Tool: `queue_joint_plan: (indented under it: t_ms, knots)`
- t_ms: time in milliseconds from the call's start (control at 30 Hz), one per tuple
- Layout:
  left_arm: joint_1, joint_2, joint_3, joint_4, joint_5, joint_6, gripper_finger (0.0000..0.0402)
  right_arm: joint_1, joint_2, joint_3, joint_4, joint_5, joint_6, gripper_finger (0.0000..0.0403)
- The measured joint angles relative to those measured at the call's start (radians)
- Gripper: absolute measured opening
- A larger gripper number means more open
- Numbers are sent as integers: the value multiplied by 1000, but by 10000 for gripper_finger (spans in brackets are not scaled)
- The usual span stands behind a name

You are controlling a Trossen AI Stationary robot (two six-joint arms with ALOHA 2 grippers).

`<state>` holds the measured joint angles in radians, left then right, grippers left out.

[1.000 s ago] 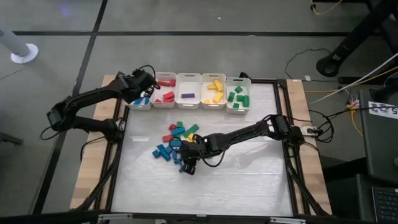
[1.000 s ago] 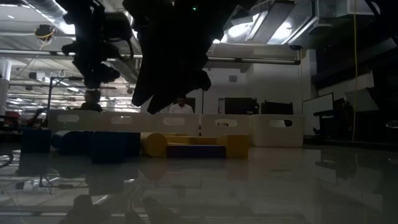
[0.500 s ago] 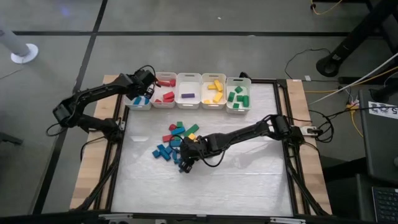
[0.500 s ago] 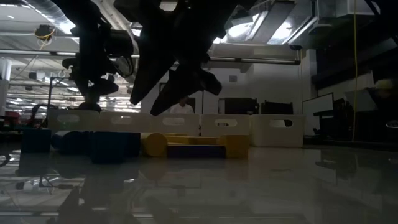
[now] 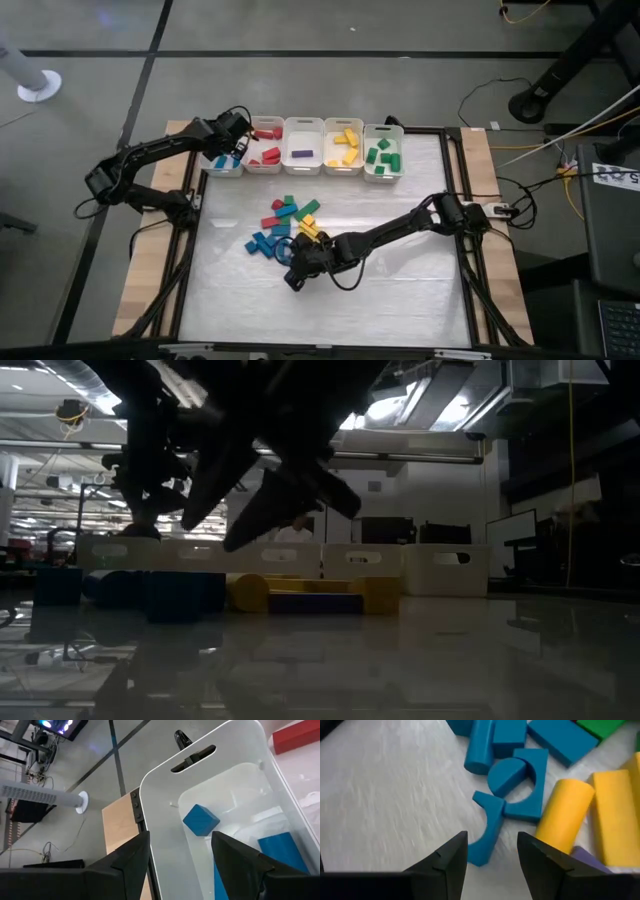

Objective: Sort blocks
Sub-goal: Put the blue block into the left white bin

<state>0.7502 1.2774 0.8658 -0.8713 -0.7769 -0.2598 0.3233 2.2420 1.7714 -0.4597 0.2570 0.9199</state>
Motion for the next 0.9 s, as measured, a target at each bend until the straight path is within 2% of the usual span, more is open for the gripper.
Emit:
queue_joint_plan:
  t_ms: [167, 367, 567, 700, 900]
  knots:
    - [0, 0, 0, -3, 3, -2, 202, 0, 41, 0, 74, -5, 0, 174]
    - [0, 0, 0, -3, 32, -2, 201, -2, 71, 0, 65, -6, 25, 174]
    - [0, 0, 0, -3, 35, -2, 200, -3, 102, 5, 90, -53, 49, 170]
    - [0, 0, 0, -5, 37, -2, 200, -3, 104, 6, 90, -39, 35, 131]
    - [-4, 0, 0, -10, 38, -2, 196, -3, 107, 24, 84, -31, -75, 31]
